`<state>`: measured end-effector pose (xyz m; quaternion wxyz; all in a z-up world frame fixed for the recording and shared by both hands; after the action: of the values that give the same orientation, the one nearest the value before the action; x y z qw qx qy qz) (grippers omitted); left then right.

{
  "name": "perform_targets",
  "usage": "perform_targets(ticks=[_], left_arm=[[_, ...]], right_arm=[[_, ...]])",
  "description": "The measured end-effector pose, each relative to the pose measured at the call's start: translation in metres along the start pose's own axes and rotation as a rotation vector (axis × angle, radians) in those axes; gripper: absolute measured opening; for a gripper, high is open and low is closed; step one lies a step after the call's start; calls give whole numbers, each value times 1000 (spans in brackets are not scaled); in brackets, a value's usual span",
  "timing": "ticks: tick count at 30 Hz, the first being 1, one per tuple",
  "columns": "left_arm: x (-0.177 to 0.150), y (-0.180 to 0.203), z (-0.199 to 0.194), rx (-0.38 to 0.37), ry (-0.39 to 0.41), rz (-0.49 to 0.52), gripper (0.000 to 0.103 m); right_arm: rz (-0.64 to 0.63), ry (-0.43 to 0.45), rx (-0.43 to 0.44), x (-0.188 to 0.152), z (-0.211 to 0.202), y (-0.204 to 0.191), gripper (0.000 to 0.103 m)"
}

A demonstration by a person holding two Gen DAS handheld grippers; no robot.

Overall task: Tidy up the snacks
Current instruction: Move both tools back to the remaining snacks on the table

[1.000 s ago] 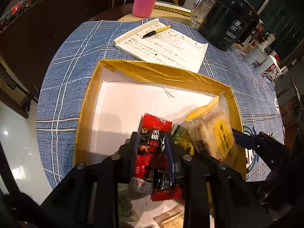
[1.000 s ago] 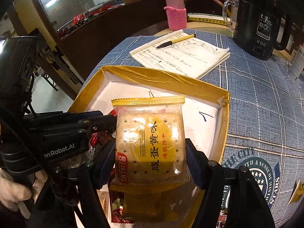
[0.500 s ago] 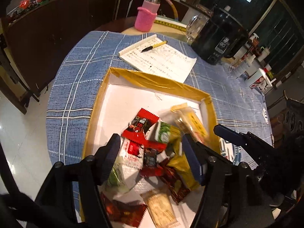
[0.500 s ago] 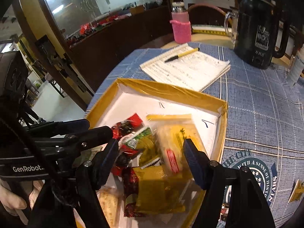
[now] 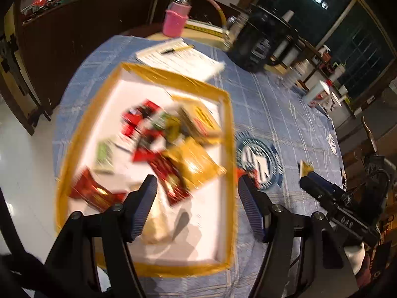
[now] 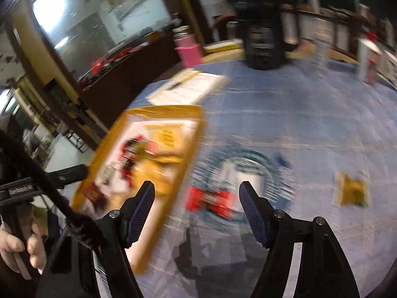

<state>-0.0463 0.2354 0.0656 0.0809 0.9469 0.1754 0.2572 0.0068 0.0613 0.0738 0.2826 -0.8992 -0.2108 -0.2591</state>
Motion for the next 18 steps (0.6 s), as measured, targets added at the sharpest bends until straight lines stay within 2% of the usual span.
perform_targets(ticks=[4, 9, 13, 18], left_arm=[[-18, 33, 7, -23, -24, 18, 68], [-33, 78, 23, -35, -51, 82, 68], [-32, 108, 39, -29, -71, 179, 68], [-15, 135, 66, -6, -103, 329, 68]], right_arm=[[44, -15, -84, -25, -34, 64, 71], [111, -25, -168, -45, -64, 125, 71], [122, -25, -190, -45, -71, 147, 71], [72, -14, -218, -19, -58, 159, 71]])
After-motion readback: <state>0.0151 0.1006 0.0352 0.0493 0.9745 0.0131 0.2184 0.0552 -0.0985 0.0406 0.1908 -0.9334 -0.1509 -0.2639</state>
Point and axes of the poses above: each gripper's, at about its wrist camera, not at the fingertips, and z roughly the way its jaws point, y to its right, x to its top, the point moved 5 cm from there along z, roughly the way its jaws point, and after that the axes turned 7 degrees about x, right-handed, at the moved point
